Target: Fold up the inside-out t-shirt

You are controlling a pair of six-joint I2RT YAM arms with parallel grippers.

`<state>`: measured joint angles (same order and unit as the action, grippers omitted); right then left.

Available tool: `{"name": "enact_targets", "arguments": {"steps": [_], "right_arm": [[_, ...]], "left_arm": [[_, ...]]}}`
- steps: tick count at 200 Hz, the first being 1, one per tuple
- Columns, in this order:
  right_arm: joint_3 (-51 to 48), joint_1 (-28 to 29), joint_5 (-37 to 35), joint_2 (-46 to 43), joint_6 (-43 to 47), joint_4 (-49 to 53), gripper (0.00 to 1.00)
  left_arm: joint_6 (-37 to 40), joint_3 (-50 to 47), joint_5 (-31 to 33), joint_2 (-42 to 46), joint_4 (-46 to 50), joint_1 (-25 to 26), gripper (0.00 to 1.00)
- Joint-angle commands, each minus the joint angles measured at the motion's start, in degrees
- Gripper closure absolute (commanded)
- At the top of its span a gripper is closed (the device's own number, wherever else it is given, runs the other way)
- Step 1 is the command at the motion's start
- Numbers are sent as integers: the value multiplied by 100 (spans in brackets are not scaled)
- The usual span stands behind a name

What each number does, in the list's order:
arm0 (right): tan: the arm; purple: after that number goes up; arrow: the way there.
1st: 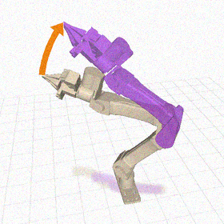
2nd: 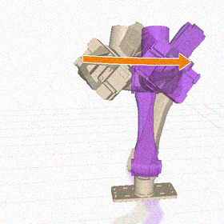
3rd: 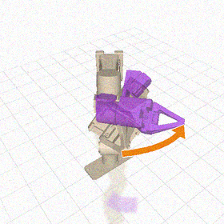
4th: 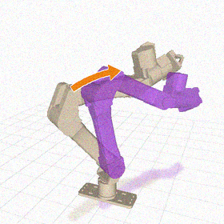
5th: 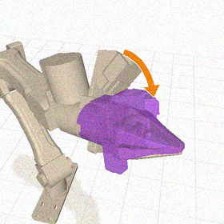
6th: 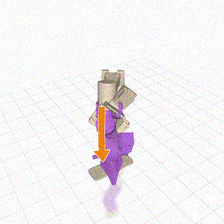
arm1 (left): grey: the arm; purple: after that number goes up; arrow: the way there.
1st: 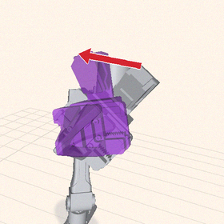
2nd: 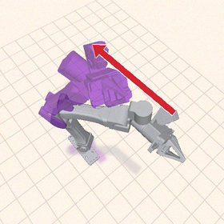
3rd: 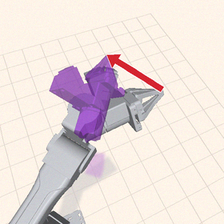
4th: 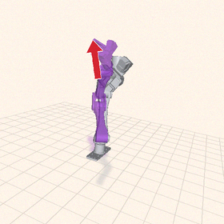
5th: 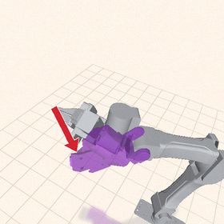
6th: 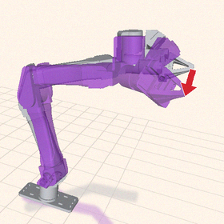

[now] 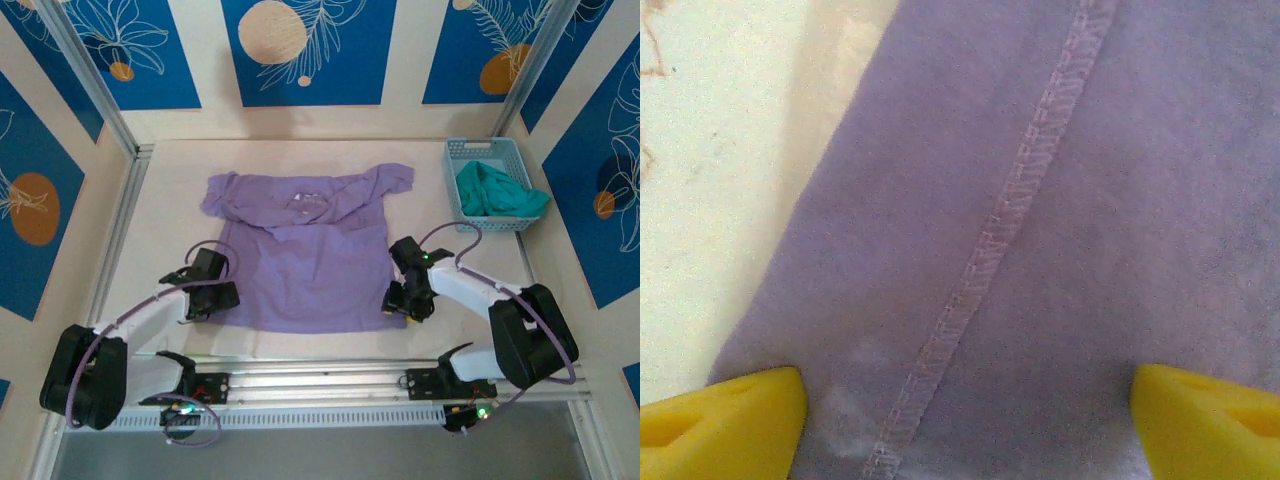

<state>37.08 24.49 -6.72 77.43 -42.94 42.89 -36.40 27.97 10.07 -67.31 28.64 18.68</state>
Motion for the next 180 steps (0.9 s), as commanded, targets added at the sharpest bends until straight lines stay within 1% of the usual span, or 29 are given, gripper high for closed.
{"name": "enact_targets", "arguments": {"steps": [1, 17, 31, 33, 48, 58, 64, 71, 84, 97, 110, 123, 144, 166, 180], "right_arm": [[33, 117, 425, 125, -33, -354, 61], [96, 117, 376, 40, 50, -387, 74], [134, 92, 303, -117, 150, -427, 84], [135, 78, 307, -129, 169, -434, 87], [178, -32, 424, -361, 245, -517, 94], [224, -129, 553, -554, 317, -562, 97], [288, -195, 634, -699, 370, -554, 98], [383, -283, 724, -877, 478, -539, 100], [682, -417, 827, -1222, 703, -402, 100], [1161, -534, 811, -1544, 914, -131, 100], [1769, -647, 770, -1834, 1077, 91, 100], [2534, -737, 757, -2036, 1237, 266, 100], [3957, -825, 508, -2199, 1489, 518, 100], [5288, -915, 199, -2223, 1727, 610, 100], [6056, -972, 48, -2167, 1845, 677, 100]], "left_arm": [[9, 44, -548, -355, -77, -104, 23], [136, 125, -752, -614, -121, -136, 33], [229, 189, -871, -712, -167, -142, 48], [239, 187, -885, -724, -179, -142, 50], [306, 183, -993, -708, -274, -148, 70], [374, 187, -1006, -627, -304, -147, 81], [425, 210, -1015, -541, -305, -153, 92], [472, 299, -1004, -386, -216, -149, 100], [564, 524, -1177, 113, -99, -150, 100], [530, 886, -1430, 836, -5, -145, 100], [486, 1485, -1600, 1500, 97, -142, 100], [450, 2337, -1605, 1886, 285, -139, 100], [582, 3884, -1622, 1970, 570, -139, 100], [777, 5450, -1478, 1705, 766, -145, 100], [865, 6230, -1442, 1504, 802, -137, 100]]}}
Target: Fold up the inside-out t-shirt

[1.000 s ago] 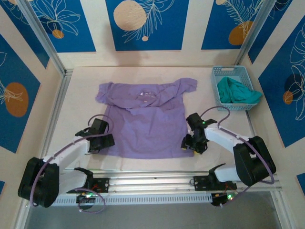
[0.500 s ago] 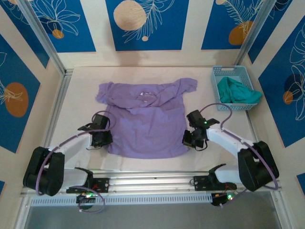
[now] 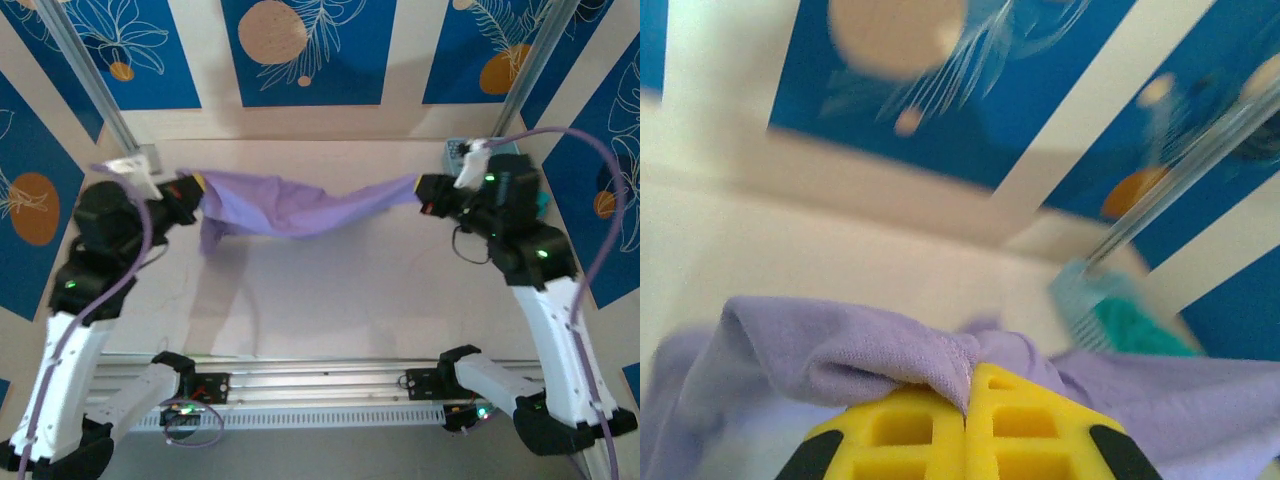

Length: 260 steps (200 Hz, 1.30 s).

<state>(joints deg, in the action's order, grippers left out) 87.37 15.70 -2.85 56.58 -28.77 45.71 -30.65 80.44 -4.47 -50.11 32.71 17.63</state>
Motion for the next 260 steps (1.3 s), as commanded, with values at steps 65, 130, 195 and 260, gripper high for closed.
{"name": "enact_targets", "arguments": {"steps": [65, 130, 195, 260], "right_arm": [[1877, -207, -712, 495, 825, -408, 100], [3611, -1241, 563, 2874, 436, -1485, 100], [5160, -1492, 1039, 3685, 337, -868, 100], [192, -1036, 1245, 1292, 104, -1301, 100]], "left_arm": [[762, 1841, 1116, -1606, 75, -114, 100], [419, 4239, 206, -4114, -251, -884, 100], [539, 5483, -175, -4243, 361, -1078, 100], [-160, -1197, -818, -509, -995, -887, 100]]}}
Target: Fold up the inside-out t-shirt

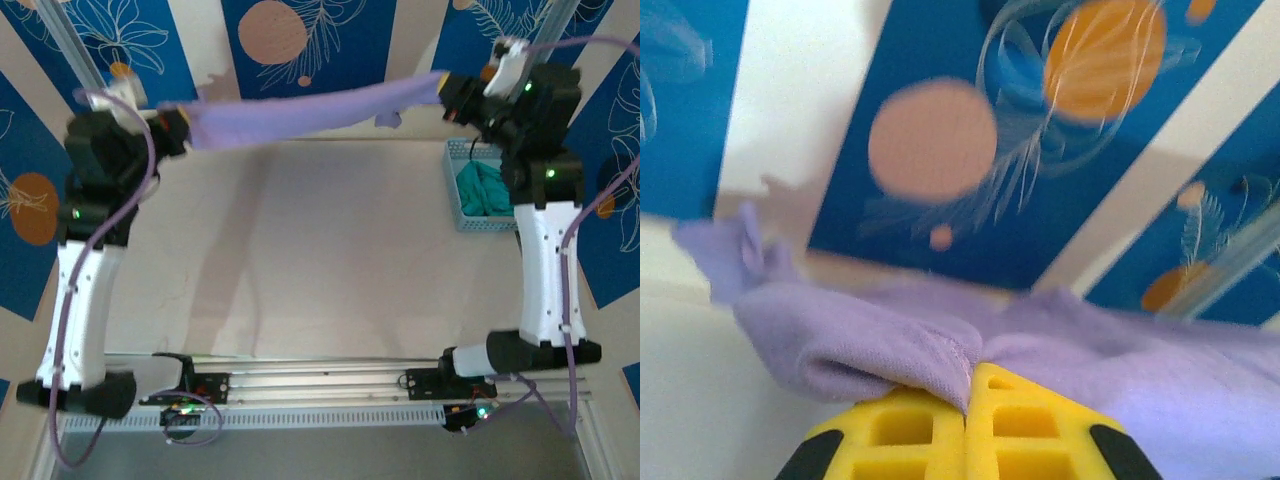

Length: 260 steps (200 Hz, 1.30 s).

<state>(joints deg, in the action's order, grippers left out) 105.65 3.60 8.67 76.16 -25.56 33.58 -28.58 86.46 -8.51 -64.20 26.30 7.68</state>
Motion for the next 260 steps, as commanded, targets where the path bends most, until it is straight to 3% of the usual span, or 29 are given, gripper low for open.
{"name": "enact_targets", "arguments": {"steps": [1, 28, 60, 80, 107, 130, 145, 179, 202, 227, 260], "right_arm": [[-1732, 184, 84, -700, -228, -93, 100], [-3775, 419, -89, -1404, -401, -82, 100], [-5248, 457, -169, -1406, -464, -278, 100], [-5527, 458, -81, -991, -362, -389, 100], [-5439, 449, 205, -481, -157, -181, 100], [-5267, 408, 342, -370, -55, 86, 99], [-5186, 347, 501, -358, -67, 183, 99], [-5061, -25, 1283, -296, -330, 35, 99], [-5035, -281, 1739, -221, -538, -178, 98], [-5009, -467, 1842, -167, -638, -285, 98], [-4987, -605, 1928, -92, -688, -368, 99]], "left_arm": [[-381, -1895, -418, 941, -350, 118, 100], [-586, -3920, -555, 1722, 56, 604, 100], [-965, -5565, -408, 1748, -237, 1038, 96], [-962, -5932, -233, 1320, -371, 1060, 81], [-642, -5718, 370, 1213, -131, 1210, 54], [-297, -5461, 1204, 1444, -76, 1918, 33], [65, -5320, 1258, 1293, -510, 2549, 22], [1290, -4673, 940, -194, -1818, 4184, 24], [2395, -3858, 957, -1554, -1946, 5050, 28], [3079, -3187, 773, -2645, -1957, 5397, 33], [3244, -2797, 599, -3450, -2257, 5463, 33]]}}
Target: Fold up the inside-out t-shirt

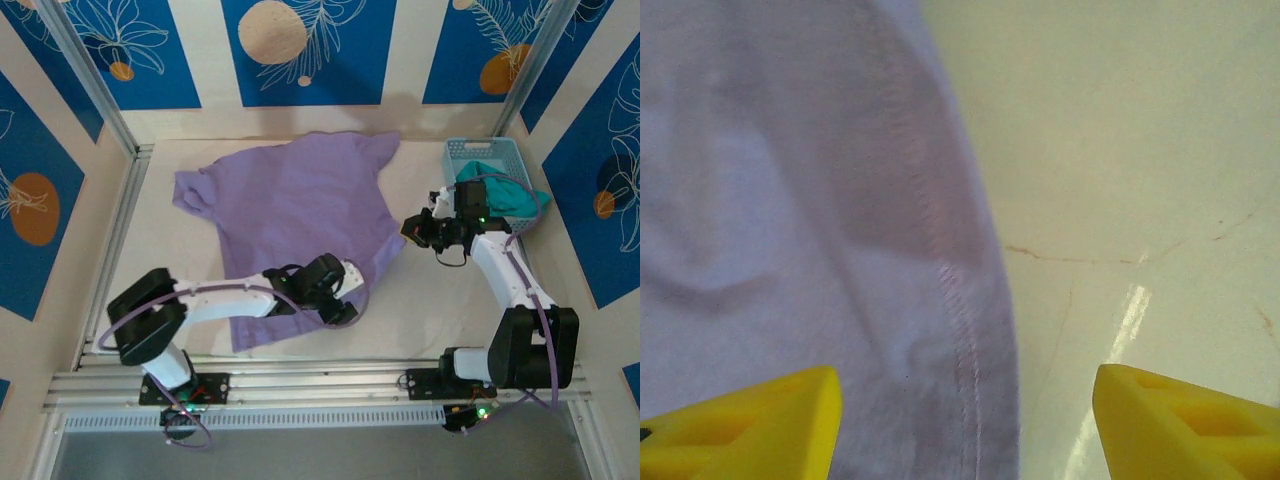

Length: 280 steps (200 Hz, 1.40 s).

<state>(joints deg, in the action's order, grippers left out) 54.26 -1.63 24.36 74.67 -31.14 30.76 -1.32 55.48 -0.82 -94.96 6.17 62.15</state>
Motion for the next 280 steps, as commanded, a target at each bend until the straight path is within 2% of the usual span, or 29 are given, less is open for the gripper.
{"name": "enact_targets", "arguments": {"steps": [1, 35, 50, 90, 123, 163, 175, 189, 203, 214, 223, 256, 265, 280], "right_arm": [[149, -83, 355, 56, -130, -87, 99], [185, -136, 352, 114, -73, -55, 99], [190, -151, 333, 127, -27, -44, 99], [183, -184, 251, 135, 33, -12, 99], [211, -165, 82, 135, 75, 15, 98], [253, 27, -578, 148, 204, 83, 94], [275, 119, -889, 201, 238, 50, 85], [368, 174, -1458, 373, 248, 46, 65], [442, 223, -1937, 418, 238, 78, 58], [225, 408, -2201, 95, 271, -154, 54], [-131, 690, -2241, -314, 400, -534, 49], [-1416, 1801, -1615, -1602, 1017, -1755, 37], [-1648, 2122, -1807, -1742, 1181, -2024, 22], [-1915, 2558, -2027, -1818, 1608, -2536, 19]], "left_arm": [[519, 307, -163, -397, -250, 21, 33], [586, 450, 282, -820, -371, 147, 31], [606, 427, 541, -849, -379, 177, 33], [712, 254, 844, -650, -278, 171, 73], [685, 217, 497, -505, -80, 69, 100], [-61, -42, -449, 130, -368, -424, 100], [-391, -137, -645, 327, -527, -604, 100], [-765, -216, -851, 519, -687, -797, 100], [-1119, -273, -1161, 687, -859, -989, 100], [-1375, -267, -1338, 806, -883, -1147, 100], [-1566, -244, -1411, 916, -828, -1261, 100], [-1964, -267, -1730, 1314, -822, -1630, 100], [-1949, -262, -1824, 1387, -797, -1676, 100], [-1858, -226, -1833, 1471, -671, -1711, 100]]}}
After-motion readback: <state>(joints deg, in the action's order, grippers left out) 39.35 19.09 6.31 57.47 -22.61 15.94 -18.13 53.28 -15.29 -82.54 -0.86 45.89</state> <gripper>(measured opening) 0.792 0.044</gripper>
